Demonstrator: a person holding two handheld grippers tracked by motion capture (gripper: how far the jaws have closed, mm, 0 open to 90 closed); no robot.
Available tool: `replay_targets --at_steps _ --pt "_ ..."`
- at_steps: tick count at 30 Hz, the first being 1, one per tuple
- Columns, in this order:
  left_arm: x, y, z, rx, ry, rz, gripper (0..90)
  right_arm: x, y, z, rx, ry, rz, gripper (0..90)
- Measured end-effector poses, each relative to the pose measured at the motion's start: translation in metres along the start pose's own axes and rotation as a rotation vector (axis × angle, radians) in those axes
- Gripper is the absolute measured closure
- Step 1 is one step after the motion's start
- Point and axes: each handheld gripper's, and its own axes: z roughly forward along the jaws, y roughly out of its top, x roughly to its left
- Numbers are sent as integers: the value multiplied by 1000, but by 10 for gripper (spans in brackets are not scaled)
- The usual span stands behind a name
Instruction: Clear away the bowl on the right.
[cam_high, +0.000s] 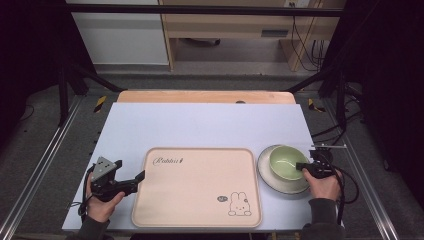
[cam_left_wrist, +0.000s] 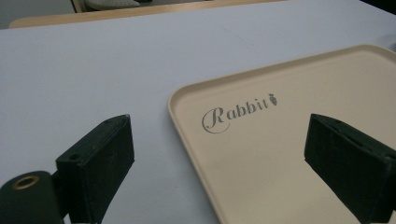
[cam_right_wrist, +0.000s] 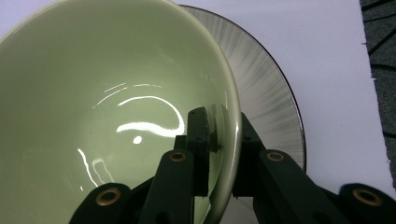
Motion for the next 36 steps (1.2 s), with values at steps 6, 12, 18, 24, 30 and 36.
replay_targets --at_steps 6,12,18,24,30,36 --pt "0 0 0 2 1 1 81 -2 1 0 0 11 22 829" --pt "0 0 0 2 -2 2 81 -1 3 -1 5 8 28 834" --pt "0 0 0 2 -5 0 80 -1 3 -1 -3 8 26 836" --pt "0 0 0 0 -4 -2 81 2 4 -3 -7 1 29 838" --pt "0 0 0 -3 -5 -5 81 6 4 -6 -23 -8 19 839" --pt "0 0 -1 -2 -7 -2 80 12 6 -11 -48 -18 -2 837"
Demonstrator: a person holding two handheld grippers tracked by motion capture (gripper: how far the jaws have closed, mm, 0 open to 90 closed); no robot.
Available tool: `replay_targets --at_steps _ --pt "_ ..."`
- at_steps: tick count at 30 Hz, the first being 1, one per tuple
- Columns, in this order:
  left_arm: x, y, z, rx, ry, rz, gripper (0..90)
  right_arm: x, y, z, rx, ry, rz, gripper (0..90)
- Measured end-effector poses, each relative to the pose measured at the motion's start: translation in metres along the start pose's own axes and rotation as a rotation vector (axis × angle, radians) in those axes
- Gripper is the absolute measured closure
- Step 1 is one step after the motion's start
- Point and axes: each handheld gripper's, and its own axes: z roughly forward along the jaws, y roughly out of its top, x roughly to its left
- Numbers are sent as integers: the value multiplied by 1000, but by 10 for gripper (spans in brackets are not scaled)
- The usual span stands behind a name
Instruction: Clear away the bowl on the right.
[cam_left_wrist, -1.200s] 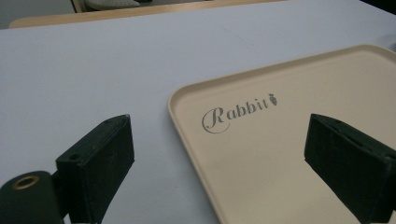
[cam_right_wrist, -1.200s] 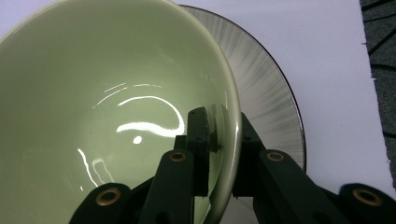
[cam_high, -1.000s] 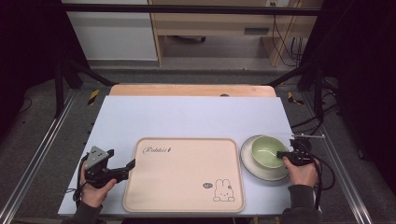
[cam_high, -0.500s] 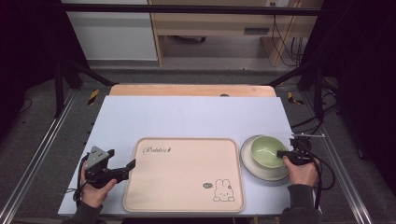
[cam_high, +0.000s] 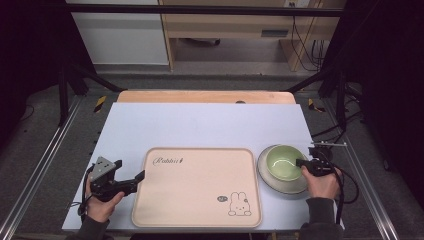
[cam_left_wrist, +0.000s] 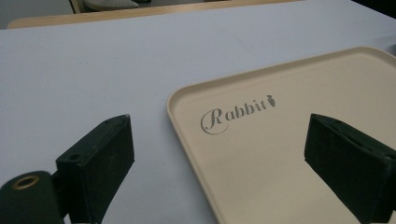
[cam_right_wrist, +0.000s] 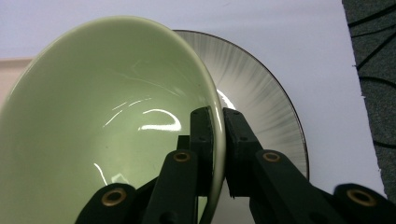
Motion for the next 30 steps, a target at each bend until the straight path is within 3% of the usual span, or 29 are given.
replay_targets --at_steps 6,15,30 --pt "0 0 0 -2 0 1 81 2 0 -2 -5 -1 5 836" --pt "0 1 -1 -7 -1 0 80 9 1 -6 -17 -22 -36 833" --pt "-2 1 -2 -12 -6 3 80 28 6 -35 -91 32 -86 832"
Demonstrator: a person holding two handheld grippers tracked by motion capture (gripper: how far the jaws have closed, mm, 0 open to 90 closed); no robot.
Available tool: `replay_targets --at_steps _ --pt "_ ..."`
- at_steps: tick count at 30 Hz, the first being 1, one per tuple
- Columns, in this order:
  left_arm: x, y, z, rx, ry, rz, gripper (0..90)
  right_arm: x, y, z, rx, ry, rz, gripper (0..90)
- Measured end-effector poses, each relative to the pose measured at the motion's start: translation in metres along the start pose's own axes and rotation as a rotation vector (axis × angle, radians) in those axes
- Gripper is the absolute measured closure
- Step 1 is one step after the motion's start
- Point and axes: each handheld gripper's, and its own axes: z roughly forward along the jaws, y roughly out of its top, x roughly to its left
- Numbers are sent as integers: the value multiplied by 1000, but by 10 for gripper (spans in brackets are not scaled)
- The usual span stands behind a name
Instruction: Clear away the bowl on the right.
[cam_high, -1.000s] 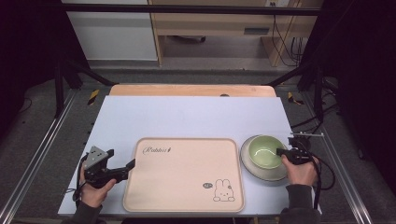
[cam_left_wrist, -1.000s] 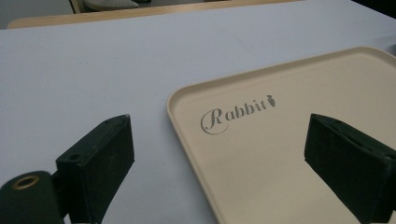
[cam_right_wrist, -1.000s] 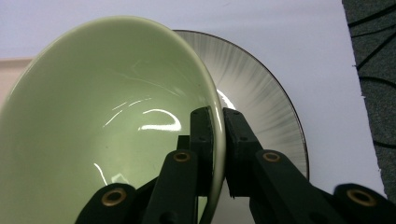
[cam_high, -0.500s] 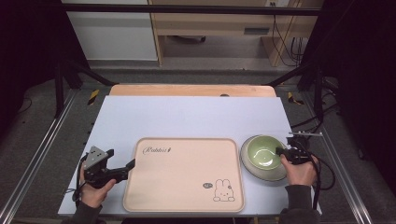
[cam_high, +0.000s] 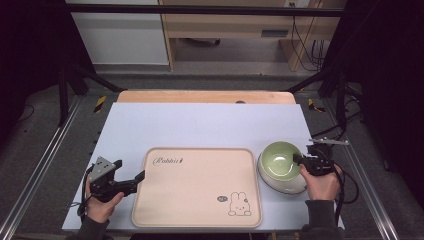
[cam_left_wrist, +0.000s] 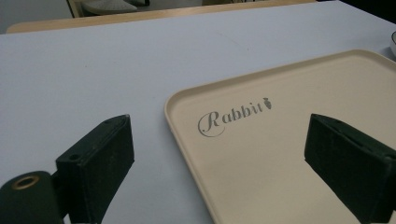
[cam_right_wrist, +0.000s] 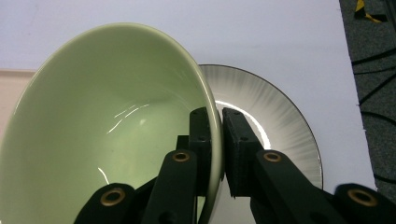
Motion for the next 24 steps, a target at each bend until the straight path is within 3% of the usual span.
replay_targets --at_steps 24 --pt "-1 0 1 0 -3 6 79 35 11 -23 -64 90 -81 832"
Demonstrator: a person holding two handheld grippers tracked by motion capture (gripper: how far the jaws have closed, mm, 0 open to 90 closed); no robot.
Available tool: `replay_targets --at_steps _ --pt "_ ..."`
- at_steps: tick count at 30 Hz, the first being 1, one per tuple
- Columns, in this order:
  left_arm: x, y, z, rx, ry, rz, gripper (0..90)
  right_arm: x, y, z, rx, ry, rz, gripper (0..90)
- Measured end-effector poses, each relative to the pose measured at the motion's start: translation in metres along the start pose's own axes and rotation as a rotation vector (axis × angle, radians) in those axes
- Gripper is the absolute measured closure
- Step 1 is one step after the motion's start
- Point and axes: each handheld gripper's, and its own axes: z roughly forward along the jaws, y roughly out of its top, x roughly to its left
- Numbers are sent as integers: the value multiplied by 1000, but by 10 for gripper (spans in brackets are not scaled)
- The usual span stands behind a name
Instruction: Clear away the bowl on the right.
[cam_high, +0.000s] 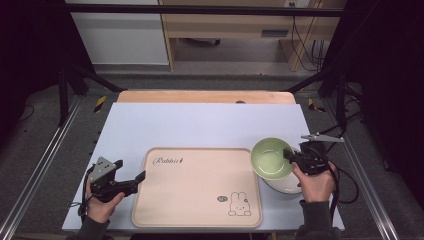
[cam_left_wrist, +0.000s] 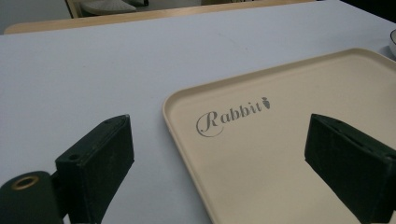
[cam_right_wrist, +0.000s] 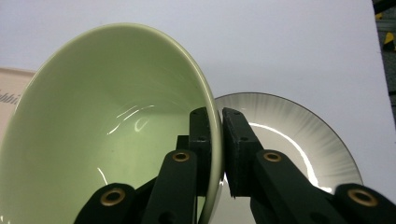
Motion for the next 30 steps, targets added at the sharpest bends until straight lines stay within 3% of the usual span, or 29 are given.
replay_targets --at_steps 11,30 --pt "0 1 -2 -10 0 -1 78 26 13 3 -8 42 -55 832" --pt "0 2 -5 -20 -4 -1 78 71 33 18 -31 135 -97 832"
